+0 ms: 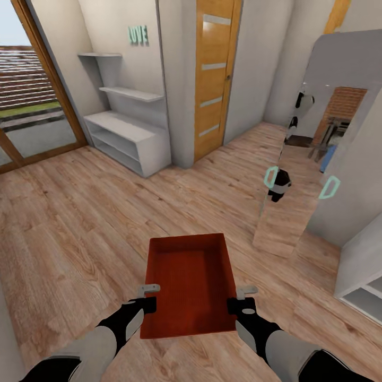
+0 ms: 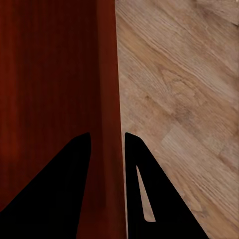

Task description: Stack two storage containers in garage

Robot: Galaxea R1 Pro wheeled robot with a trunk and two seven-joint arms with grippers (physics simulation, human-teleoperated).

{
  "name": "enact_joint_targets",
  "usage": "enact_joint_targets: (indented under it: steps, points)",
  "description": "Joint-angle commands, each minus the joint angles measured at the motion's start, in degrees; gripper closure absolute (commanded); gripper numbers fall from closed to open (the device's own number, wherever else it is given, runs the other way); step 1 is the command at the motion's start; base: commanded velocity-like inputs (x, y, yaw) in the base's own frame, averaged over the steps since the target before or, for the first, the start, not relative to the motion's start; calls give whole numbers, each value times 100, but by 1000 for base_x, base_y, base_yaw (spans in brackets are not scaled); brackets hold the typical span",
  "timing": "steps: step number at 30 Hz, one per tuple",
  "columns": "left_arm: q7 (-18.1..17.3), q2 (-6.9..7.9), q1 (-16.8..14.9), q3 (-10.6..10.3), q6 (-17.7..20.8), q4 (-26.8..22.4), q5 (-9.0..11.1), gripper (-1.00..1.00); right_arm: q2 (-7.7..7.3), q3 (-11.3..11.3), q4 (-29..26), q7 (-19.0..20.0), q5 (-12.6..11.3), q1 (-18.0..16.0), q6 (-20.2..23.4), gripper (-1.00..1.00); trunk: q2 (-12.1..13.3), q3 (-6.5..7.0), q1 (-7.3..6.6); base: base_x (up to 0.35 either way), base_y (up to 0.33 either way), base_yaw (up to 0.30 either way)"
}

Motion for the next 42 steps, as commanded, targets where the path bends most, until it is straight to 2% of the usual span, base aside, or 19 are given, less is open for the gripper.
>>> enact_joint_targets:
  steps: [1,42]
  points:
    - [63,60,5,-154,38,-12,-40,100,-12,-218,8,-36,-41,-9,-39,100,-3,-4,3,323,0,0]
    - [63,60,5,-156,38,-12,-40,100,-12,-223,8,-36,-41,-9,-60,100,-3,-4,3,323,0,0]
